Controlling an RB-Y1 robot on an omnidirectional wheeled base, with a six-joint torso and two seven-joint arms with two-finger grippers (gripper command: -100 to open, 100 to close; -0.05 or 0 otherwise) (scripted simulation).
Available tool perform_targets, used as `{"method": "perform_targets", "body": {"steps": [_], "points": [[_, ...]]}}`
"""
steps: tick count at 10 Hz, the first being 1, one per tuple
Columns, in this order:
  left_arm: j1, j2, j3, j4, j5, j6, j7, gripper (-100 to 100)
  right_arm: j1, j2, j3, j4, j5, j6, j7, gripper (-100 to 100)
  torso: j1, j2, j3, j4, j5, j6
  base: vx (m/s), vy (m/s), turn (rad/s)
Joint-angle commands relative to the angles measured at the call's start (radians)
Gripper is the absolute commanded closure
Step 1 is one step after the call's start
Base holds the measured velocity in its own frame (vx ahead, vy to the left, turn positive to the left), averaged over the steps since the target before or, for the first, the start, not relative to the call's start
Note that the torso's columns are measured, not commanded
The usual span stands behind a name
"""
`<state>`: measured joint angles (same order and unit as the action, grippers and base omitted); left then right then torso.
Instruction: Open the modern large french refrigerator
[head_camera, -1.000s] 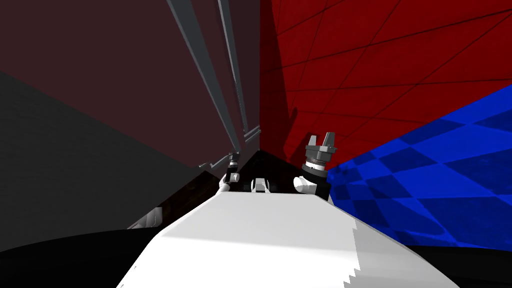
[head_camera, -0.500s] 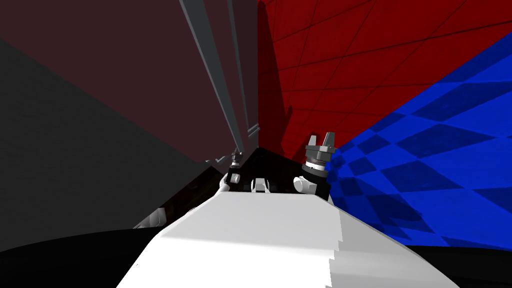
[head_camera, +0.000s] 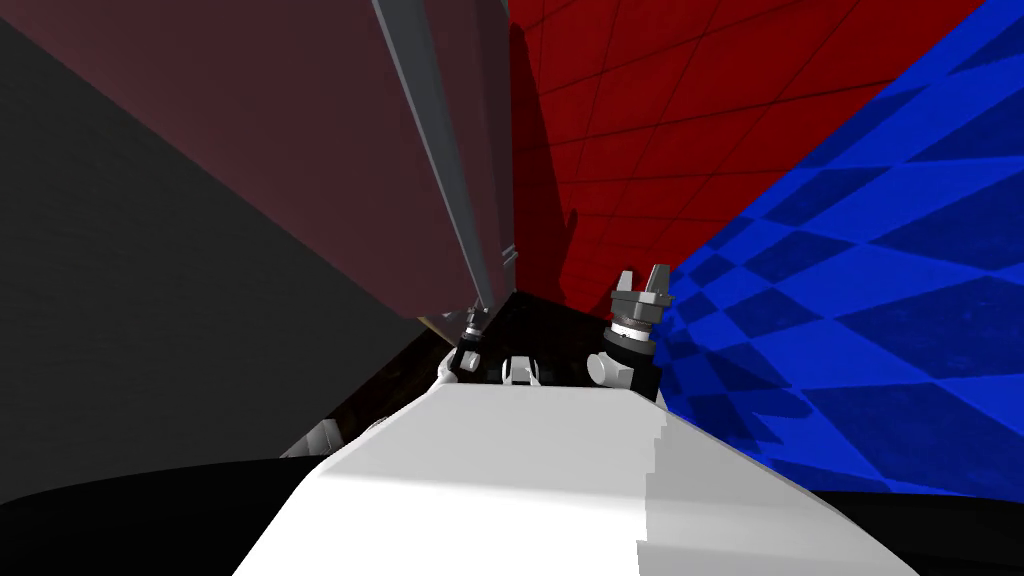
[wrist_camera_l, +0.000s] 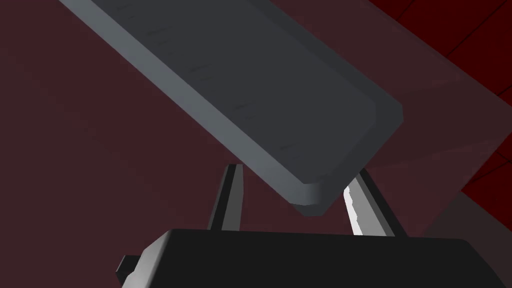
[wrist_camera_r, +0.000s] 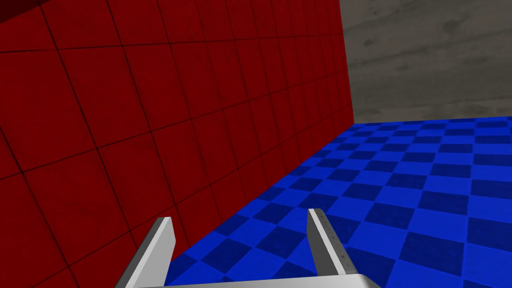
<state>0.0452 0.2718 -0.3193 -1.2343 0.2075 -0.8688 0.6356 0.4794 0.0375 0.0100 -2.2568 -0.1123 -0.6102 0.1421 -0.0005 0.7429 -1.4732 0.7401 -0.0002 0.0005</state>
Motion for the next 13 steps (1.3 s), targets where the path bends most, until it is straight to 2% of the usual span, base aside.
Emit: {"method": "perform_targets", "body": {"steps": [1,4,5,10,12,13], "points": [[0.013,0.036,-0.052,-0.036,-0.017,-0.012,0.043,100,0.0,0.0,0.0,0.0,0.0,0.0,0.0,0,-0.003,-0.001,-0.001,0.001,-0.001,0.0,-0.159,0.125,-0.091],[0.027,0.076,-0.108,-0.069,-0.036,-0.027,0.089,100,0.0,0.0,0.0,0.0,0.0,0.0,0.0,0,-0.003,-0.001,-0.001,0.001,-0.001,0.001,-0.163,0.144,-0.118],[0.008,0.084,-0.085,-0.081,-0.022,0.018,0.089,-100,0.0,0.0,0.0,0.0,0.0,0.0,0.0,0,-0.005,0.0,-0.001,0.002,-0.002,0.002,-0.113,0.05,0.004],[-0.054,0.133,-0.054,-0.17,0.009,0.15,0.133,-100,0.001,0.0,0.0,0.0,0.0,0.0,0.0,0,-0.004,0.002,0.0,0.007,-0.003,0.002,-0.048,-0.035,0.03],[-0.063,0.14,-0.05,-0.183,0.013,0.168,0.139,-100,0.0,0.0,0.0,0.0,0.0,0.0,0.0,0,-0.002,0.012,0.006,0.013,-0.004,-0.001,-0.033,-0.015,0.004],[-0.037,0.142,-0.059,-0.179,0.01,0.187,0.132,-100,0.0,0.0,0.0,0.0,0.0,0.0,0.0,0,-0.001,0.014,0.006,0.015,-0.005,-0.002,0.0,0.0,0.0]]}}
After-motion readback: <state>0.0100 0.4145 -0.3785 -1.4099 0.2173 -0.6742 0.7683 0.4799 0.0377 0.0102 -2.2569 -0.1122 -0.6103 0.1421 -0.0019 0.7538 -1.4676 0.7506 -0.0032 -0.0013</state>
